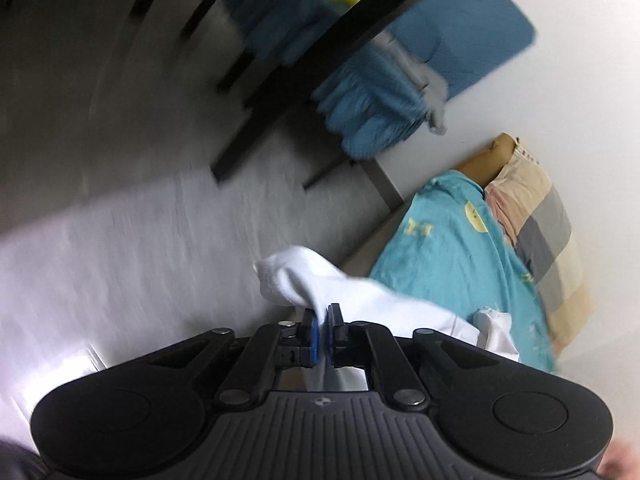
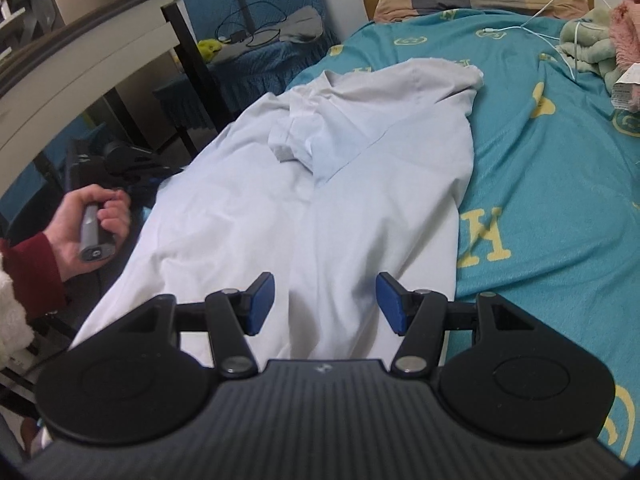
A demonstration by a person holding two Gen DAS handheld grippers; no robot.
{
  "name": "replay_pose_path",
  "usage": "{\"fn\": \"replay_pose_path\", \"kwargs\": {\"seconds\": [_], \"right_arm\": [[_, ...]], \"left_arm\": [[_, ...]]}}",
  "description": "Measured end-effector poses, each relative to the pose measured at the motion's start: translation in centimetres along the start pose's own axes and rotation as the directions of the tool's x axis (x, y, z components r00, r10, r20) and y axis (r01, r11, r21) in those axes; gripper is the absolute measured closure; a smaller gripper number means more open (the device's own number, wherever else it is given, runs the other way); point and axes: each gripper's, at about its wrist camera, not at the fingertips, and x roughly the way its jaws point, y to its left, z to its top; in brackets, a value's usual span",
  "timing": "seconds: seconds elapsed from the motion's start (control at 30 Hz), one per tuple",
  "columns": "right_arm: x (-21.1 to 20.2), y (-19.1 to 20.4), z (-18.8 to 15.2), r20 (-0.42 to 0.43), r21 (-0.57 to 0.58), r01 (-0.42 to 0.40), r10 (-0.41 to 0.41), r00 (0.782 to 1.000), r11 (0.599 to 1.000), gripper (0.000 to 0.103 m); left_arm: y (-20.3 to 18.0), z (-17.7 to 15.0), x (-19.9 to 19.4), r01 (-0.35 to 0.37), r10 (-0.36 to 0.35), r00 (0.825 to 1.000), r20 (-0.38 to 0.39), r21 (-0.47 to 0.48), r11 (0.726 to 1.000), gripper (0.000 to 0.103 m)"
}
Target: Fold clothes
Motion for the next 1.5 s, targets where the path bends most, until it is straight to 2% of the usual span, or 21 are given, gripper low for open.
{"fn": "replay_pose_path", "kwargs": {"seconds": [0.1, 0.2, 0.27, 0.33, 0.43, 0.53, 0.63, 0.7, 0.73, 0.83, 0.87, 0.97, 1.0, 1.07, 1.2, 1.3, 1.33, 1.43, 1.5], "right_arm": [[-0.5, 0.0, 0.2, 0.019, 0.005, 0.012, -0.012, 1.000, 1.000, 0.044], [-1.2, -0.2, 0.5, 0.046, 0.025, 0.015, -0.016, 0.999, 1.000, 0.044], [-1.7, -0.3, 0.7, 0.065, 0.038, 0.017, -0.019, 0.998, 0.999, 0.044], [-2.2, -0.7, 0.9, 0.082, 0.057, 0.023, -0.027, 0.996, 0.998, 0.044], [-3.0, -1.8, 1.1, 0.106, 0.097, 0.036, -0.046, 0.993, 0.995, 0.044], [-3.8, -2.9, 1.3, 0.129, 0.138, 0.047, -0.065, 0.989, 0.989, 0.044], [-4.3, -4.3, 1.4, 0.146, 0.188, 0.050, -0.078, 0.986, 0.981, 0.044], [-4.4, -5.1, 1.4, 0.152, 0.217, 0.050, -0.085, 0.985, 0.975, 0.044], [-4.5, -5.5, 1.3, 0.154, 0.232, 0.050, -0.088, 0.984, 0.971, 0.044], [-4.5, -6.4, 1.2, 0.160, 0.259, 0.047, -0.090, 0.983, 0.965, 0.043], [-4.5, -6.6, 1.2, 0.162, 0.261, 0.046, -0.091, 0.983, 0.964, 0.043], [-4.2, -6.8, 1.3, 0.171, 0.259, 0.038, -0.085, 0.982, 0.965, 0.043], [-4.2, -6.8, 1.3, 0.176, 0.255, 0.030, -0.077, 0.981, 0.967, 0.043], [-4.0, -6.7, 1.4, 0.185, 0.246, 0.013, -0.060, 0.981, 0.969, 0.043], [-4.1, -6.1, 1.4, 0.214, 0.196, -0.030, -0.013, 0.977, 0.980, 0.043], [-4.1, -5.4, 1.3, 0.222, 0.172, -0.067, 0.028, 0.975, 0.983, 0.043], [-4.1, -5.2, 1.1, 0.221, 0.162, -0.070, 0.034, 0.975, 0.984, 0.043], [-4.1, -4.4, 0.4, 0.210, 0.133, -0.066, 0.037, 0.977, 0.989, 0.043], [-4.1, -4.1, -0.1, 0.193, 0.131, -0.051, 0.025, 0.981, 0.990, 0.043]], "left_arm": [[-3.3, 0.5, -2.7, -0.063, 0.052, 0.996, 0.074, 0.160, 0.985, 0.100], [-8.3, 0.2, -4.9, -0.132, 0.083, 0.984, 0.160, 0.324, 0.937, 0.100], [-12.5, -0.5, -6.2, -0.161, 0.071, 0.973, 0.217, 0.428, 0.889, 0.100], [-17.1, -1.7, -7.3, -0.161, 0.028, 0.967, 0.254, 0.523, 0.837, 0.100], [-23.7, -5.1, -8.6, -0.145, -0.063, 0.959, 0.276, 0.671, 0.727, 0.100], [-28.9, -9.6, -8.9, -0.093, -0.143, 0.960, 0.239, 0.760, 0.643, 0.100], [-32.2, -14.3, -7.6, -0.033, -0.179, 0.969, 0.171, 0.807, 0.590, 0.100], [-33.4, -17.0, -6.1, -0.011, -0.175, 0.975, 0.136, 0.819, 0.573, 0.098], [-33.7, -18.2, -5.2, 0.003, -0.169, 0.979, 0.115, 0.819, 0.573, 0.096], [-33.8, -20.8, -3.1, 0.024, -0.137, 0.988, 0.071, 0.809, 0.587, 0.071], [-33.6, -21.4, -2.6, 0.026, -0.124, 0.990, 0.060, 0.805, 0.593, 0.058], [-32.1, -21.8, -2.9, 0.049, -0.092, 0.996, 0.008, 0.799, 0.599, 0.053], [-30.9, -22.0, -4.1, 0.055, -0.089, 0.996, -0.001, 0.797, 0.602, 0.047], [-28.3, -22.0, -7.0, 0.050, -0.086, 0.996, 0.003, 0.795, 0.604, 0.042], [-24.5, -22.4, -14.2, -0.034, -0.036, 0.997, 0.065, 0.827, 0.561, 0.035], [-22.6, -22.8, -18.7, -0.063, -0.027, 0.995, 0.091, 0.839, 0.540, 0.032], [-22.2, -22.8, -19.7, -0.059, -0.035, 0.995, 0.093, 0.836, 0.546, 0.032], [-20.3, -22.9, -21.6, -0.008, -0.076, 0.995, 0.065, 0.809, 0.588, 0.028], [-19.6, -23.0, -22.2, 0.009, -0.090, 0.994, 0.054, 0.813, 0.583, 0.028]]}}
